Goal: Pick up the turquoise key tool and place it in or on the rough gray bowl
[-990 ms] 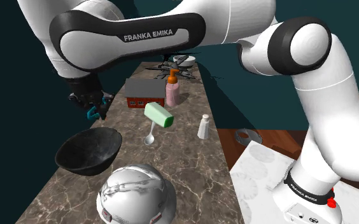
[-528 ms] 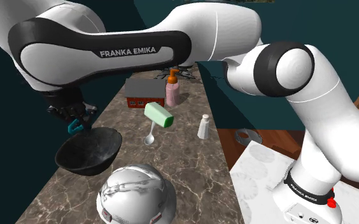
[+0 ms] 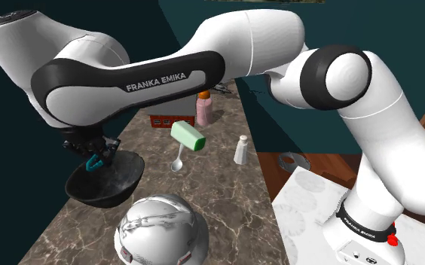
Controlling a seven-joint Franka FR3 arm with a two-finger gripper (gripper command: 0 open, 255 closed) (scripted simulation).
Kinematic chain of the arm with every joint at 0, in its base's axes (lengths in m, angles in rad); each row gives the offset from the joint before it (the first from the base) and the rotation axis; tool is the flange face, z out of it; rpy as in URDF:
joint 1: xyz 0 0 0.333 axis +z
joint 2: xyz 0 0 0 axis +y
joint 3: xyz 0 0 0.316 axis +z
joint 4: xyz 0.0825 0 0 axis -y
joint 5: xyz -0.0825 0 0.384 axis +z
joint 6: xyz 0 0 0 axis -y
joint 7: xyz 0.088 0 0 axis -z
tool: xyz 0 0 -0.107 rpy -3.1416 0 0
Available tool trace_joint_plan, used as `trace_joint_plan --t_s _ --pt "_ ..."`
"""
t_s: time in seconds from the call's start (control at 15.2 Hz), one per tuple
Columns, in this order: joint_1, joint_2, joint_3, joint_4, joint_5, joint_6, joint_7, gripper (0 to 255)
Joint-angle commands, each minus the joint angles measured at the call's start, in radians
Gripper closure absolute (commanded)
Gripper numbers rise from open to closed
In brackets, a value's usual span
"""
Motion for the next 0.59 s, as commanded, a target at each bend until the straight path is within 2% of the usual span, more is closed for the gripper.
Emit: trace_joint_plan --t_s 0.0,0.53 --pt "-0.009 -0.003 0.000 -0.036 -0.001 0.030 0.010 255" --pt "-0.012 -0.003 0.000 -0.049 -0.002 0.042 0.015 255"
